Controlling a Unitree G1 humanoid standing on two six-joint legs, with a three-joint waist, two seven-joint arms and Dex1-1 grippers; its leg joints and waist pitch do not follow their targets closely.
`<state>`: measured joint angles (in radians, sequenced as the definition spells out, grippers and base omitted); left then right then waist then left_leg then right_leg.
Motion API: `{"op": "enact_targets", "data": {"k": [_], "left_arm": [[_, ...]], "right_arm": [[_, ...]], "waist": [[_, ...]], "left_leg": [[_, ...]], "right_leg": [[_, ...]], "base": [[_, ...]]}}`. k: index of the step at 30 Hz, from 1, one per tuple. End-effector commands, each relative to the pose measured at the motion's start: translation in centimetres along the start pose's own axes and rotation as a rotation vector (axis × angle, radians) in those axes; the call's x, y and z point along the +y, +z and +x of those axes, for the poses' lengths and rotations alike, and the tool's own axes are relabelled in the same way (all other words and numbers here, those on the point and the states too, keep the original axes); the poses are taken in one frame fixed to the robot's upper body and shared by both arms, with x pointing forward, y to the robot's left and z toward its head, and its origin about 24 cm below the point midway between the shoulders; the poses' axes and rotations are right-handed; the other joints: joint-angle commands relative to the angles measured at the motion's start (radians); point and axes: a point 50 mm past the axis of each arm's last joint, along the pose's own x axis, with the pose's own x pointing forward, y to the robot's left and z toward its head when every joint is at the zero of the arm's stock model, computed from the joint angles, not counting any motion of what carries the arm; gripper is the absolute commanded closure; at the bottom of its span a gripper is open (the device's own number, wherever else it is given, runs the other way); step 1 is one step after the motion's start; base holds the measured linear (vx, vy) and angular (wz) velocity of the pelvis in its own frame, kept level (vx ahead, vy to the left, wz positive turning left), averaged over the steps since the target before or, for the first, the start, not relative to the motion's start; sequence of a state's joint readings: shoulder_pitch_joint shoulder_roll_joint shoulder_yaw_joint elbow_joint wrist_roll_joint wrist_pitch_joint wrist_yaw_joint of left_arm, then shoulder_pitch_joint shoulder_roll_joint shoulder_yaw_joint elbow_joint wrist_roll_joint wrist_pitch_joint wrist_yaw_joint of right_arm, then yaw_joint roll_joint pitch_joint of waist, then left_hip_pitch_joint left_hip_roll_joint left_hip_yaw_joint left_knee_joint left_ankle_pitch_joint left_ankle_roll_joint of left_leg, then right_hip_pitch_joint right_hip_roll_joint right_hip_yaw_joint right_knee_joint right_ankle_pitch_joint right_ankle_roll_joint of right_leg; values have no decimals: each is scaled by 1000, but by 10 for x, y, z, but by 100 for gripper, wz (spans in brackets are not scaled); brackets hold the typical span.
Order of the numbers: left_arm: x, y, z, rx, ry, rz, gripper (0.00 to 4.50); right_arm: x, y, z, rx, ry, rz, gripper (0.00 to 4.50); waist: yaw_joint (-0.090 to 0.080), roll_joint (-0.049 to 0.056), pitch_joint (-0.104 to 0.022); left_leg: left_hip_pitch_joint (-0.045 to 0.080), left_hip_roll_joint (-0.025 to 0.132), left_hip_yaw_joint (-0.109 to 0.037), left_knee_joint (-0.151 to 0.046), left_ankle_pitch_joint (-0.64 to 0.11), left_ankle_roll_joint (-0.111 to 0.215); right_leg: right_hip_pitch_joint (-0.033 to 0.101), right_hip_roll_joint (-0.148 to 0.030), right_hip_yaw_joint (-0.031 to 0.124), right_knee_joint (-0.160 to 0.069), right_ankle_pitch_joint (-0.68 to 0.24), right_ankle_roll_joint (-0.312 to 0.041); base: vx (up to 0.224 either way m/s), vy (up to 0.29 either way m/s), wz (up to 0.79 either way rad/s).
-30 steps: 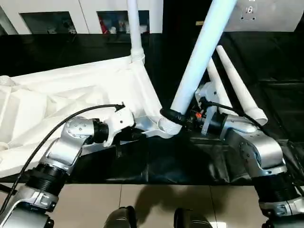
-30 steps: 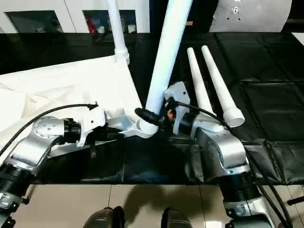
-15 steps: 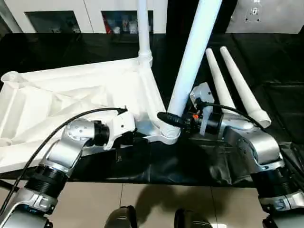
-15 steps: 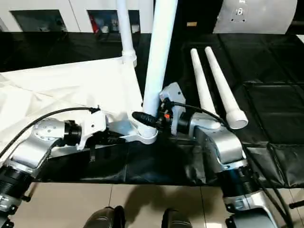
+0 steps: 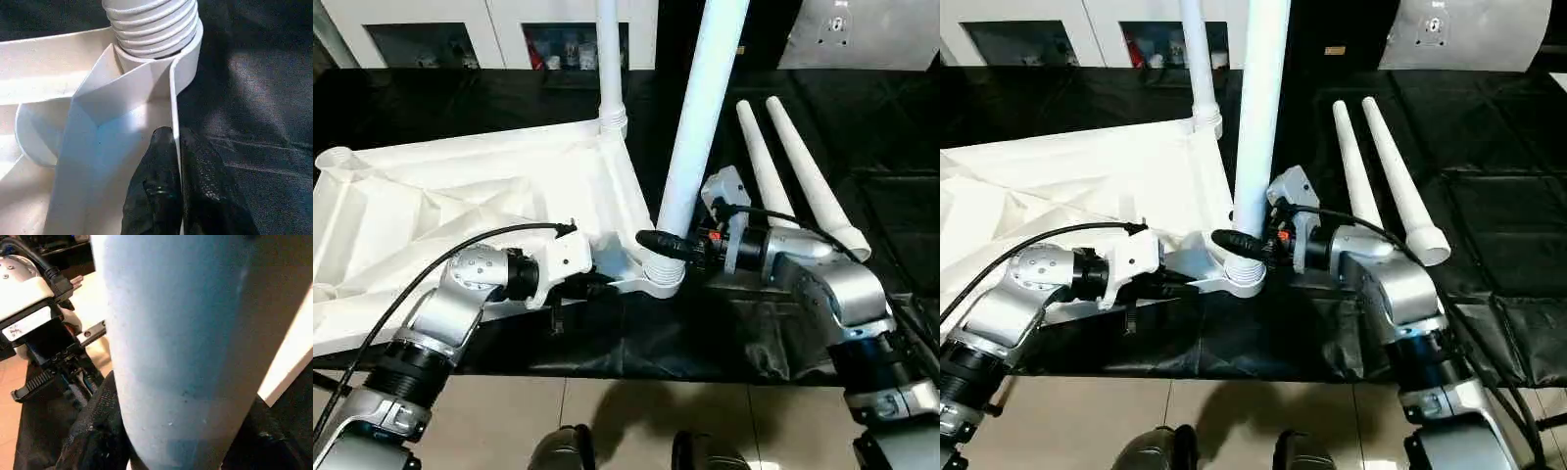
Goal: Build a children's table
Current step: Insert table leg to table base
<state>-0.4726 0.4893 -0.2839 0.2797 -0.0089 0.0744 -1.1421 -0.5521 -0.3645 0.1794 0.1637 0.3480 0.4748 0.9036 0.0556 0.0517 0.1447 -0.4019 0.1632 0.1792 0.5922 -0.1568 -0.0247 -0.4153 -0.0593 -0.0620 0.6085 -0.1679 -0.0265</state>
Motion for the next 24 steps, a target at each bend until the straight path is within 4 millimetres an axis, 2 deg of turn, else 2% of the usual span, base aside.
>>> {"op": "enact_targets", "data": {"k": [1, 4, 5, 8, 10, 17, 21, 23, 24], "left_arm": [[-2, 3, 2, -7, -15, 48, 450], [-2, 3, 2, -8, -10, 49, 450], [-2, 4, 3, -9, -8, 49, 450], [-2, 4, 4, -10, -4, 51, 450], [-2, 4, 4, -11, -1, 51, 450], [-1, 6, 3, -20, 11, 52, 450], [2, 7, 1, -37, 38, 38, 450], [3, 7, 1, -42, 48, 32, 450], [4, 7, 1, -47, 53, 27, 450]], "right_arm": [[-3, -8, -1, 95, -2, -43, 261], [-2, -5, 2, 128, 33, -101, 261], [1, -6, 5, 151, 69, -135, 261], [4, -6, 7, 162, 102, -155, 261], [6, -7, 9, 158, 110, -151, 261], [0, -12, 9, 90, 51, -70, 261], [-5, -17, 0, 33, -2, 17, 261], [-6, -19, -3, 13, -19, 48, 261], [-6, -21, -5, 0, -30, 66, 261]], "waist": [[0, -16, -85], [-1, -16, -84], [-1, -25, -82], [-2, -23, -82], [-2, -26, -82], [-3, -21, -80], [-2, -17, -80], [0, -12, -81], [0, -13, -80]], "left_leg": [[27, 65, -25, -68, -199, 52], [27, 64, -25, -68, -201, 52], [25, 64, -24, -67, -200, 56], [27, 65, -25, -68, -203, 56], [28, 65, -25, -69, -210, 57], [29, 66, -27, -71, -234, 49], [30, 67, -28, -73, -243, 42], [30, 67, -28, -72, -241, 43], [30, 67, -27, -73, -245, 43]], "right_leg": [[47, -92, 57, -80, -321, -198], [46, -91, 57, -78, -319, -202], [47, -94, 59, -78, -327, -200], [44, -92, 59, -80, -337, -195], [44, -92, 59, -82, -343, -193], [43, -93, 59, -85, -366, -195], [43, -92, 59, -85, -354, -198], [44, -93, 59, -83, -339, -204], [43, -94, 60, -85, -338, -205]], "base": [[0, 0, 0], [0, 0, 0], [0, 0, 0], [0, 0, 0], [0, 0, 0], [0, 0, 0], [0, 0, 0], [0, 0, 0], [0, 0, 0]]}}
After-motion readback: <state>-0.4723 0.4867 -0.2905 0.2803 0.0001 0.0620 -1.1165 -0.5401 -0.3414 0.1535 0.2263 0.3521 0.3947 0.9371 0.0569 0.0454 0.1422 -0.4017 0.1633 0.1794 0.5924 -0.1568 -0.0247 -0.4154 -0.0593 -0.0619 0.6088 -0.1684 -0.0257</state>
